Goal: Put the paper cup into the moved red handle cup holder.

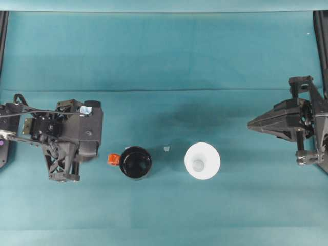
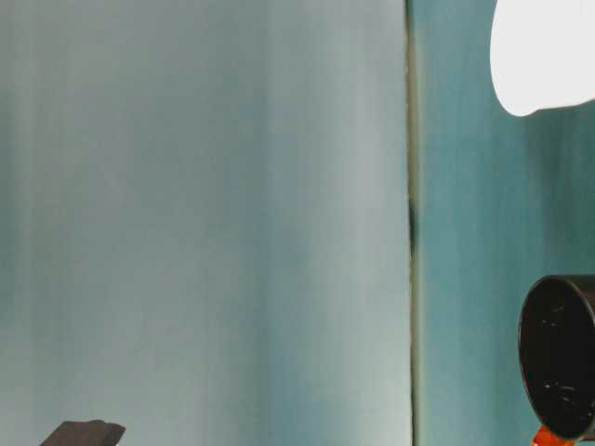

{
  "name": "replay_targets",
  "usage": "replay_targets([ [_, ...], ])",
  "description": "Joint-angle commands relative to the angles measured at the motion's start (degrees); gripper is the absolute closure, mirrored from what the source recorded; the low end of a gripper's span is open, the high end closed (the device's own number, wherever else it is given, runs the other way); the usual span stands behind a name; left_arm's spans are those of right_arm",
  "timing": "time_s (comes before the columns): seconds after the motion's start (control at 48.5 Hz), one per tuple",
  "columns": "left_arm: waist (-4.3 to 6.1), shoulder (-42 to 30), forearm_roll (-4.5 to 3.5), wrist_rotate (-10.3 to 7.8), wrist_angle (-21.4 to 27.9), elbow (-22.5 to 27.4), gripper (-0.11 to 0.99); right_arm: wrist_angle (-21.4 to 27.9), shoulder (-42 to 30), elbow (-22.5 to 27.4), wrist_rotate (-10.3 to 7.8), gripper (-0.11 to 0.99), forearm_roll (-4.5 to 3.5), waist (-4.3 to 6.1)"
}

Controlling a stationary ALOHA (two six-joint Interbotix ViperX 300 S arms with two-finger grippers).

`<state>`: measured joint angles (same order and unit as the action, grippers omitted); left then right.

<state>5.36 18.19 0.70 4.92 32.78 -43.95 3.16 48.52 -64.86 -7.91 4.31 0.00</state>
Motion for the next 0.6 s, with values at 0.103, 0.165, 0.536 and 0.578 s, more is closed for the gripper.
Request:
replay_targets([
  [0.103, 0.79, -0.2, 0.26, -1.58, -2.8, -0.2, -0.03, -0.3, -0.3, 0.7, -0.35, 0.99, 0.18, 0.09],
  [0.165, 0.79, -0.5, 0.26, -2.02, -3.0, -0.2, -0.09, -0.3, -0.2, 0.7, -0.35, 0.99, 0.18, 0.09],
  [0.536, 0.79, -8.3, 0.26, -2.64, -4.0, 1.5, -0.1, -0.3, -0.3, 0.6, -0.35, 0.99, 0.18, 0.09],
  [0.578, 0.79, -9.6, 0.26, -2.64, -4.7, 1.9, -0.1, -0.3, -0.3, 0.5, -0.35, 0.99, 0.18, 0.09],
])
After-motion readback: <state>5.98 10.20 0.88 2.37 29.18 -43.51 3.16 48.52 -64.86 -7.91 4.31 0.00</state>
